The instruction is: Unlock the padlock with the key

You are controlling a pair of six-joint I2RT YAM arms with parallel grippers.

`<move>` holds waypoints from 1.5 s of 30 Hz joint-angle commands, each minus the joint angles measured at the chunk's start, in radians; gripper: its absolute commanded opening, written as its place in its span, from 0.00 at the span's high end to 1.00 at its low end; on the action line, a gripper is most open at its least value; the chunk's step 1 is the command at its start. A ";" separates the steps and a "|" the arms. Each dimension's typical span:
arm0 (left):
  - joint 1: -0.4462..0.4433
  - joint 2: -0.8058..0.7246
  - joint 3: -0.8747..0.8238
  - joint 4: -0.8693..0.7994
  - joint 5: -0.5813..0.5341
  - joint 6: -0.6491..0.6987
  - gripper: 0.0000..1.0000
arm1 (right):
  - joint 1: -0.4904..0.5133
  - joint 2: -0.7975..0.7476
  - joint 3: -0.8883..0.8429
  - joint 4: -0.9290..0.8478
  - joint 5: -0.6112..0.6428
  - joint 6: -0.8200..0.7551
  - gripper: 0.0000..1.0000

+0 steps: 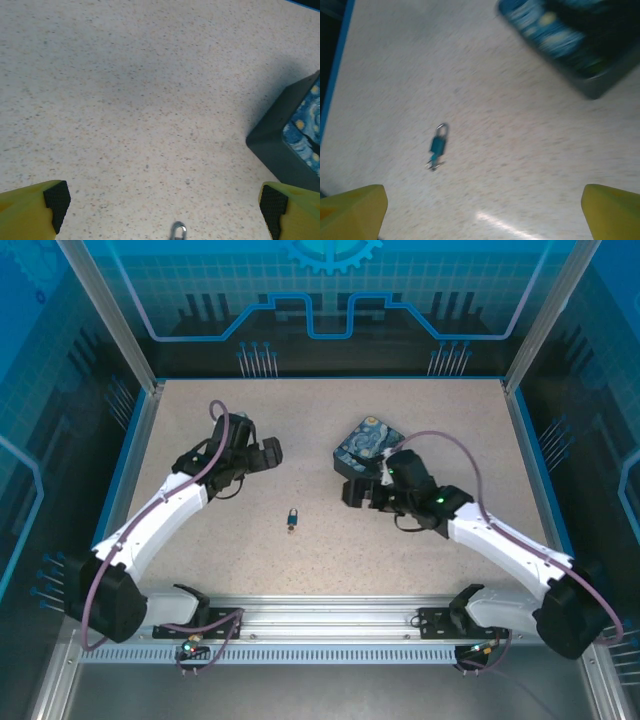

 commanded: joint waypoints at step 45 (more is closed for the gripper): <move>0.237 0.077 -0.709 1.286 -0.116 0.462 0.01 | -0.481 0.203 -0.499 1.147 0.492 -0.569 0.00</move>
